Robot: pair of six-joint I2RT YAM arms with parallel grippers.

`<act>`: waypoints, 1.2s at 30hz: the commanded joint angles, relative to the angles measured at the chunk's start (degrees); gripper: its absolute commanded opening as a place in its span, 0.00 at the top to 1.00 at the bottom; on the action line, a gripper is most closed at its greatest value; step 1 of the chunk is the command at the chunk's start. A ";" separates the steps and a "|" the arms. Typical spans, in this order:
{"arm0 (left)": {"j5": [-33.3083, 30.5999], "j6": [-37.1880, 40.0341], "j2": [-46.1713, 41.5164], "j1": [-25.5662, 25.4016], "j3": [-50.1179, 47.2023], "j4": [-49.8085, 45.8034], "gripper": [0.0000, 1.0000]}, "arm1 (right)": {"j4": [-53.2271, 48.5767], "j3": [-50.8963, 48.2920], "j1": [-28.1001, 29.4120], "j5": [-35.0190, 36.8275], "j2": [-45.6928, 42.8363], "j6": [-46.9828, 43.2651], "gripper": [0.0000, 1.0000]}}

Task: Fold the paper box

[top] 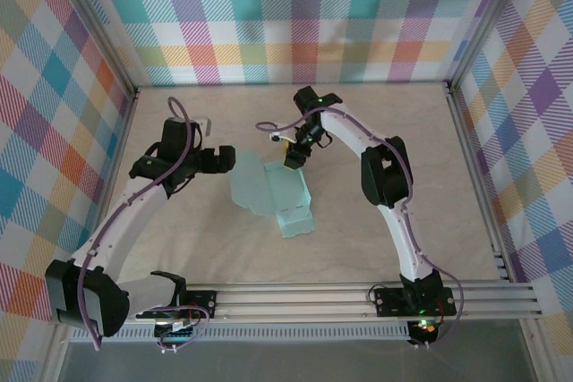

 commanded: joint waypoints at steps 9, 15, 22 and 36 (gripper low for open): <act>1.15 1.90 0.93 0.77 0.29 0.53 0.00 | -1.65 6.76 2.76 4.14 5.53 -2.36 0.54; 0.80 2.27 0.50 0.86 -0.01 0.38 0.00 | 0.08 8.50 3.82 5.73 6.92 -1.90 0.69; 0.56 2.18 0.47 0.79 -0.24 0.61 0.00 | 0.56 7.46 3.91 7.01 5.56 -1.42 0.83; 1.10 -0.02 0.31 0.86 -0.90 3.31 0.00 | 23.73 -14.96 0.92 12.13 -8.35 10.42 0.98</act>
